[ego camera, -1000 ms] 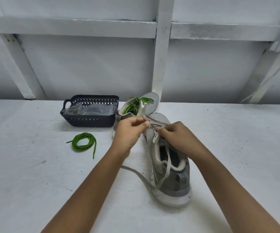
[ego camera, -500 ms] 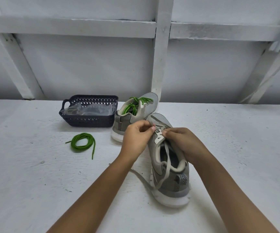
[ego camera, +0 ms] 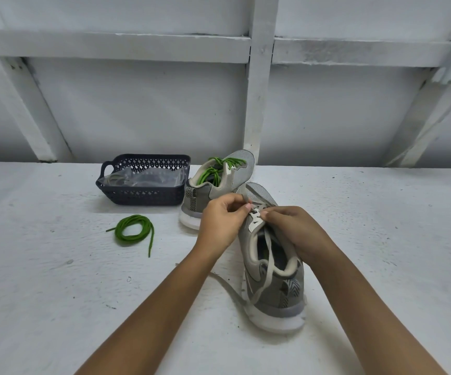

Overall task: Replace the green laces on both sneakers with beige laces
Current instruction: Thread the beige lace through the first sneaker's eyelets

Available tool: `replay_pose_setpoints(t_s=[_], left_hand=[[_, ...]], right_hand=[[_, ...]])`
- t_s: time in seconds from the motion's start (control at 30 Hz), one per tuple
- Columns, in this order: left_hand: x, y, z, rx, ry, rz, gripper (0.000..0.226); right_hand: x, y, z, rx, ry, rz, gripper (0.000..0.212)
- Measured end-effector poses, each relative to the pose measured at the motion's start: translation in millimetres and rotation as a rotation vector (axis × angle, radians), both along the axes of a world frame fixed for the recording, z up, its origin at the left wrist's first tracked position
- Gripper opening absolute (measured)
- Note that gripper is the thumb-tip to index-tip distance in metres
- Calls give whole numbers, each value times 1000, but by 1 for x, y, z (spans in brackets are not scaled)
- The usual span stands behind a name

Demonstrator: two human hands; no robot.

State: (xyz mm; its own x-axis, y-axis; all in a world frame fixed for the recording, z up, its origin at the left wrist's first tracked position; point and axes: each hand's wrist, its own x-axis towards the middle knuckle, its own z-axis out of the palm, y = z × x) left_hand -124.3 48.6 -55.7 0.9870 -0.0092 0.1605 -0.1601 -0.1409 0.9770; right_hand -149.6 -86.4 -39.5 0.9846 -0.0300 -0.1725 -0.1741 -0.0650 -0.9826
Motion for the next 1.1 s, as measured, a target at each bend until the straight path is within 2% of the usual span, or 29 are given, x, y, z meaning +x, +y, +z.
replay_pose_setpoints(t_s=[0.2,0.5,0.67,1.1], left_hand=[[3,4,-1,-32,9,-2,24],[-1,2,2,-53,9,-24,26],[0,3,2,-135,53,-25,27],[-2,1,0,90,-44,4,16]], right_hand=[[2,-1,-3,0,-4,1,15],[5,-2,-6,25,-7,16,19],[4,-2,-6,44,-8,11,21],[3,-2,-5,4,-1,6,18]])
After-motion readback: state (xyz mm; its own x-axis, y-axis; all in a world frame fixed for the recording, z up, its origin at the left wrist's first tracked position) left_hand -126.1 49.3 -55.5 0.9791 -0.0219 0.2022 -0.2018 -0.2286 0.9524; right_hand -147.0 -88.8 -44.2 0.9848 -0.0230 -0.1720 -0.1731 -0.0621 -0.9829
